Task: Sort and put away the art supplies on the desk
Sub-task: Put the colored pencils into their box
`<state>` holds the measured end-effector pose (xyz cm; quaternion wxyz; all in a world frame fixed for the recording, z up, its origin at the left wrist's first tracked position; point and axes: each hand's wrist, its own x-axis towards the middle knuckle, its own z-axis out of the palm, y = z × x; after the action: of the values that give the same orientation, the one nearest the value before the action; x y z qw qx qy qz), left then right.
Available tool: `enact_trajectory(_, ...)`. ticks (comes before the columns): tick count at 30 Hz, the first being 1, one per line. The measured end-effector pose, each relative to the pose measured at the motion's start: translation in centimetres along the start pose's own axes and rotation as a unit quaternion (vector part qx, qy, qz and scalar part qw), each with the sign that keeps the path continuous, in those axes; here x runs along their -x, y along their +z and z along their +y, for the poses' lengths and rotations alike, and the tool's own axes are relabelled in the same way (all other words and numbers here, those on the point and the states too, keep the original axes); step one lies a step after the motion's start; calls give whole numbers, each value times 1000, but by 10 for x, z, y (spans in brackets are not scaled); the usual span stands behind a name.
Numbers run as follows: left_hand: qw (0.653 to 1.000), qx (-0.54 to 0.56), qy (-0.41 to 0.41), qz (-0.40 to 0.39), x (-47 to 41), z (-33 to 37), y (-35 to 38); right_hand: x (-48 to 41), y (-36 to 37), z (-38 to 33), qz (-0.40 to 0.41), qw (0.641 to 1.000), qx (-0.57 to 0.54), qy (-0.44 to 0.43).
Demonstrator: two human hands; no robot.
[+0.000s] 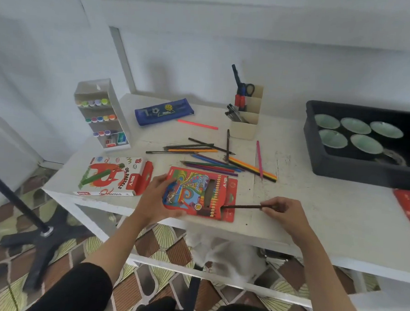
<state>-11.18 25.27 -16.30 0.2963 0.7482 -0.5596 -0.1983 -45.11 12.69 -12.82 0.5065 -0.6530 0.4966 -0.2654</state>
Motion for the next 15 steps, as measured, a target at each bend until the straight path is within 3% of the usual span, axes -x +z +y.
enact_trajectory(7,999,-46,13,20,0,-1,4,3,72,-21,-85,987,119,-67)
enact_trajectory(11,995,-99,12,16,-2,-2,7,7,83,-20,-28,997,49,-43)
enact_trajectory(15,994,-111,-3,11,-3,-1,8,4,71,-16,-80,994,37,-63)
